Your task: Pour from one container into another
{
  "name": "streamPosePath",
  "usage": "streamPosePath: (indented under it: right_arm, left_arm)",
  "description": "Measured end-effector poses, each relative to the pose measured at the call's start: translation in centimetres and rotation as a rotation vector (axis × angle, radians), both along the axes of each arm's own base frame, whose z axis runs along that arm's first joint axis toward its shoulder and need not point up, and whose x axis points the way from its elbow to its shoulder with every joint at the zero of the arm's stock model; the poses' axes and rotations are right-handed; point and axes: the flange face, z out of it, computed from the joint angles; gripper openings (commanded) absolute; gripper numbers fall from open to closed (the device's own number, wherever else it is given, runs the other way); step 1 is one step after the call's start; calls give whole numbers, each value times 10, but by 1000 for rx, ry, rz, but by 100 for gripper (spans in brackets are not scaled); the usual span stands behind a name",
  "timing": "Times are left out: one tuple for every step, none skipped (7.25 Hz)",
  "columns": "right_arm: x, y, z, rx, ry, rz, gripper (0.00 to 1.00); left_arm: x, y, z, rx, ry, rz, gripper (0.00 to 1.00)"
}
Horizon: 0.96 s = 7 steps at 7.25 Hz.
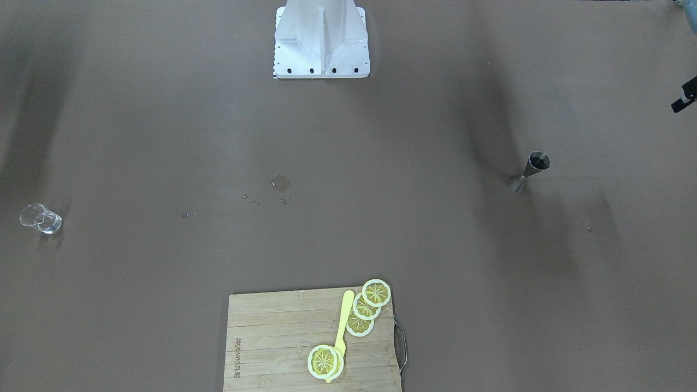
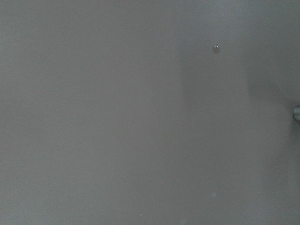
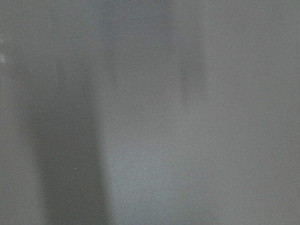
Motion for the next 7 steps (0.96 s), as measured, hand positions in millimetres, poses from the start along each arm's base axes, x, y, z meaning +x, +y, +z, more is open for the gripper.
streamPosePath:
  right_arm:
    - [0, -1, 0, 2, 3, 0, 100]
    - [1, -2, 0, 6, 9, 0, 100]
    - [1, -4, -2, 14, 12, -1, 100]
    - [1, -6, -5, 23, 13, -2, 100]
    - [1, -7, -7, 29, 13, -2, 100]
    - [1, -7, -7, 31, 13, -1, 100]
    - [2, -6, -7, 31, 13, 1, 100]
  left_arm:
    - [-3, 1, 3, -6, -3, -8, 100]
    - [-5, 2, 3, -8, -4, -11, 100]
    - [-5, 2, 4, -13, -3, -12, 100]
    - [-5, 4, 6, -23, -2, -12, 100]
    - [-5, 4, 8, -32, -3, -10, 100]
    - [-4, 5, 10, -38, -5, -8, 100]
    - [-4, 5, 12, -42, -6, -7, 100]
